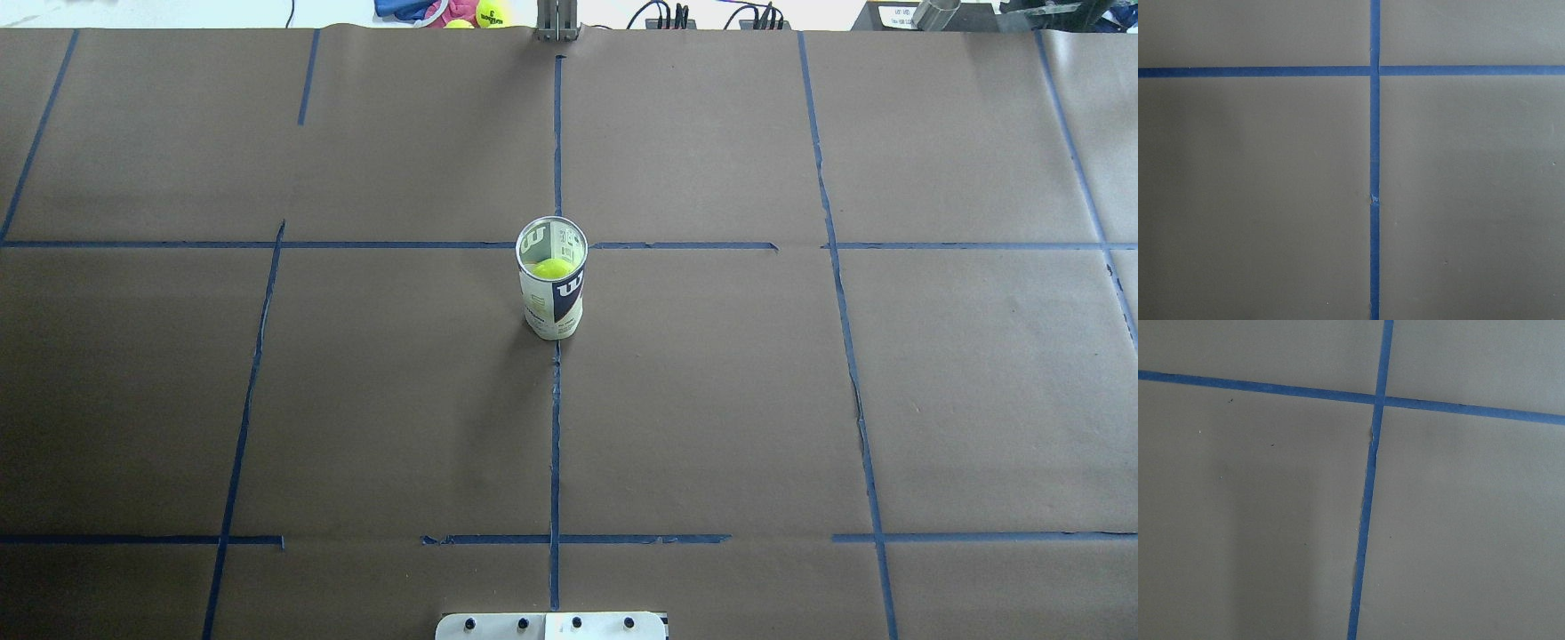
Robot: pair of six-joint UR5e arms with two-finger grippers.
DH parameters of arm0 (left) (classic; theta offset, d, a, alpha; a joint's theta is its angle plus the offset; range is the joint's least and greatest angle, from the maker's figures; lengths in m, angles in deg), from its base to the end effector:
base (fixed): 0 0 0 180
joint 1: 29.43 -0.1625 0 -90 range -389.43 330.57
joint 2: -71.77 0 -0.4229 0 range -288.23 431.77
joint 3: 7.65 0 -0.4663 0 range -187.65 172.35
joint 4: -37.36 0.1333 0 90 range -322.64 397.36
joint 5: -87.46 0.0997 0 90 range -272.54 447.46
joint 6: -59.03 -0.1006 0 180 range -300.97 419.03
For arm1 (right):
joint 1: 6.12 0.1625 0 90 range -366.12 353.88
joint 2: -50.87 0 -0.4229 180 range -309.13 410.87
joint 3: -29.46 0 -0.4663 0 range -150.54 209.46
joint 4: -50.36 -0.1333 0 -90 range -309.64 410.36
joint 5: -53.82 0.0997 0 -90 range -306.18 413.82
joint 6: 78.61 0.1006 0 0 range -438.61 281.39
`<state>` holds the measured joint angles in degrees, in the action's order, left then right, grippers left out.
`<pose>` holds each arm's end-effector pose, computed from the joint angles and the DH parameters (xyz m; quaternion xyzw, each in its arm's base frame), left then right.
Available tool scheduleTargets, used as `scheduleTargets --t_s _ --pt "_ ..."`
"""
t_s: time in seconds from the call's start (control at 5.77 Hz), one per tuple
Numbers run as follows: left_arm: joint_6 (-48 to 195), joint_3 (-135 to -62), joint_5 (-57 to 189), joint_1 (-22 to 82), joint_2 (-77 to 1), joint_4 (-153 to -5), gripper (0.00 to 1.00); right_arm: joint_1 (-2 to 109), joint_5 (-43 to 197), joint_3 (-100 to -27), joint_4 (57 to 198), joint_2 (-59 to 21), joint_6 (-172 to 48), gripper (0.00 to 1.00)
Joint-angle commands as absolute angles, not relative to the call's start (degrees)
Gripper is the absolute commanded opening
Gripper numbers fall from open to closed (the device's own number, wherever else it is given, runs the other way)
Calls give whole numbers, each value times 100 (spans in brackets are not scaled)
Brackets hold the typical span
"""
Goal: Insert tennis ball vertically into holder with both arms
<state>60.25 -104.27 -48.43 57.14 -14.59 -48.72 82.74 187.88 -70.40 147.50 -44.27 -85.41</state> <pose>-0.0288 -0.5400 0.6320 -0.0234 0.3892 0.0146 0.9207 0.0529 -0.5245 0.6218 -0.0010 -0.3755 -0.0563 0.9251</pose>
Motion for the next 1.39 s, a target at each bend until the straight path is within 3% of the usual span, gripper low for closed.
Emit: scheduleTargets --t_s 0.0,1.21 --pt "6035 -10494 -4859 5714 -1463 -4860 100 8274 18794 -7047 14748 -4414 -8521 100" --pt "6000 -10442 -4841 5731 -1419 -4825 100 8265 18803 -7021 14748 -4423 -8503 100"
